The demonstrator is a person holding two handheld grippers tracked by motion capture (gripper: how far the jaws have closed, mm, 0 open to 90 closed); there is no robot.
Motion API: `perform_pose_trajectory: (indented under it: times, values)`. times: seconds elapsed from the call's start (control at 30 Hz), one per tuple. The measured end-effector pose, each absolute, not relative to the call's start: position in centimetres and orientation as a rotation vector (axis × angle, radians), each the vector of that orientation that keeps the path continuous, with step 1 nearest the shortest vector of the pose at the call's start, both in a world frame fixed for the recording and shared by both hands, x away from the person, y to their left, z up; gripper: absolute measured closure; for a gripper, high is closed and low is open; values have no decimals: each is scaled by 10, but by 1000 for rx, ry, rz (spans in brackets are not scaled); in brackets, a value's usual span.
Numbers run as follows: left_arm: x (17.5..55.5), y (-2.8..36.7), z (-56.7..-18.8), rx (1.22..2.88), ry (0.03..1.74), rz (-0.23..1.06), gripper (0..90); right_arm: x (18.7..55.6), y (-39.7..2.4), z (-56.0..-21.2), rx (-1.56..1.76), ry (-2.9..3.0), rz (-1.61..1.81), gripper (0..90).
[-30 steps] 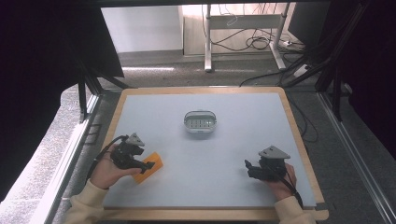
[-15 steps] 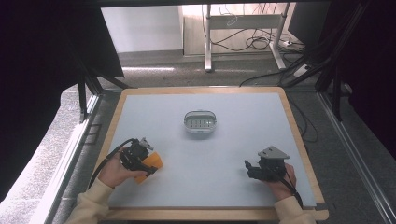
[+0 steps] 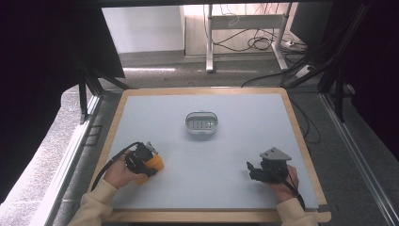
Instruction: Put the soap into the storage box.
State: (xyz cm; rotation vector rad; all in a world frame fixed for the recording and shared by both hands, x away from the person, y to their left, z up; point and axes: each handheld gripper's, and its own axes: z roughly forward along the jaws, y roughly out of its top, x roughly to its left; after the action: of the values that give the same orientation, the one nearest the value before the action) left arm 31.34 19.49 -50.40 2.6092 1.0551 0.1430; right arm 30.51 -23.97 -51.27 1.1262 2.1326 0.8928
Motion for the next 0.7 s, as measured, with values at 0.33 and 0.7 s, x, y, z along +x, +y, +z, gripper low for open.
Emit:
perform_pose_trajectory:
  times: [0.33, 0.7]
  values:
    - [314, 199, -500, 2593, 1069, 157, 618, 305, -240, -513, 1124, 2131, 892, 164]
    - [309, 206, -487, 2545, 1055, 170, 619, 304, -239, -512, 1122, 2129, 888, 164]
